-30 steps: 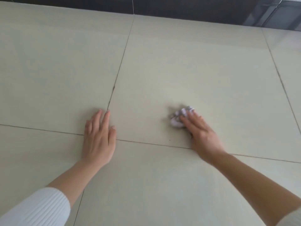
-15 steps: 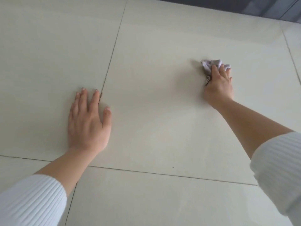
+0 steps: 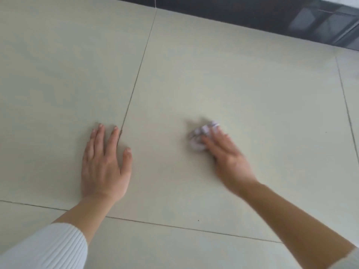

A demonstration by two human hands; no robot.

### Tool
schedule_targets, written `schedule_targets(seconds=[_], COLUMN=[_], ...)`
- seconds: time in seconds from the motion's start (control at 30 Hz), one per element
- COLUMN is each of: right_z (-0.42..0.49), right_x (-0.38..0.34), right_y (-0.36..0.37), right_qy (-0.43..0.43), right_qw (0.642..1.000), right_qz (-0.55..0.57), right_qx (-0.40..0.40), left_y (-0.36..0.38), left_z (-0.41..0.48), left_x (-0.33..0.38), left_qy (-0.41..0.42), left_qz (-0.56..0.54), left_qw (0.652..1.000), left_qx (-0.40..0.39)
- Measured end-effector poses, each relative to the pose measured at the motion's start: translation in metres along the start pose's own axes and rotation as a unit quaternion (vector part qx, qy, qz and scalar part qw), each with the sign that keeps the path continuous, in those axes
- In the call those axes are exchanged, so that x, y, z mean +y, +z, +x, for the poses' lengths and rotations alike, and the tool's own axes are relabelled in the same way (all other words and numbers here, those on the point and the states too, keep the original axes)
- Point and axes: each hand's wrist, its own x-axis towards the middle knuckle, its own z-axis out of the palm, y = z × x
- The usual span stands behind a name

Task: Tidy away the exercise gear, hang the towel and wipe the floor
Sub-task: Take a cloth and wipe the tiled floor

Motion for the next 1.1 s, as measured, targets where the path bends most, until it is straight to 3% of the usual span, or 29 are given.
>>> schedule_targets(seconds=[0.07,0.13,0.2,0.27,0.33,0.43,0.57,0.67,0.77,0.83,0.87,0.93,1.0,1.1], right_z=[0.019,0.047,0.081,0.117,0.15,0.18,0.179,0.147,0.104,0.092,0.089,0.078,0.048,-0.009], right_x=[0.039,0.068,0.081,0.082,0.074,0.041,-0.015,-0.046,-0.051,-0.024,-0.006,0.033,0.071,0.096], right_y=[-0.012,-0.023,-0.03,-0.031,-0.025,-0.006,0.02,0.033,0.032,0.015,0.003,-0.025,-0.049,-0.067], right_qy=[0.154,0.297,0.388,0.424,0.388,0.27,0.11,-0.028,-0.171,-0.199,-0.158,0.019,0.187,0.287], right_qw=[0.985,0.948,0.911,0.895,0.914,0.959,0.993,0.999,0.983,0.975,0.983,0.998,0.98,0.952], right_qz=[-0.001,-0.024,-0.04,-0.041,-0.037,-0.024,0.012,0.035,0.018,-0.045,-0.063,-0.053,-0.056,-0.056], right_qx=[0.074,0.108,0.131,0.13,0.111,0.078,0.042,-0.012,-0.072,-0.087,-0.072,-0.01,0.045,0.097], left_y=[0.0,0.001,0.001,0.001,0.002,0.002,0.003,0.002,0.003,0.003,0.003,0.005,0.007,0.009], left_z=[0.0,0.0,-0.001,-0.001,-0.001,-0.001,-0.001,0.0,0.0,0.0,0.0,0.001,0.001,0.001], left_x=[0.002,0.003,0.003,0.002,0.002,0.002,0.001,0.001,0.0,-0.001,-0.001,-0.001,-0.003,-0.003], left_qy=[-0.001,-0.002,-0.004,-0.007,-0.007,-0.002,0.001,0.003,0.0,0.0,0.001,0.003,0.008,0.015], left_qz=[0.002,0.003,0.006,0.01,0.01,0.01,0.012,0.012,0.006,0.002,0.0,-0.004,-0.006,-0.016], left_qw=[1.0,1.0,1.0,1.0,1.0,1.0,1.0,1.0,1.0,1.0,1.0,1.0,1.0,0.999], left_qx=[-0.002,-0.003,-0.002,-0.003,-0.005,-0.002,0.002,0.005,0.002,0.002,0.003,0.009,0.017,0.026])
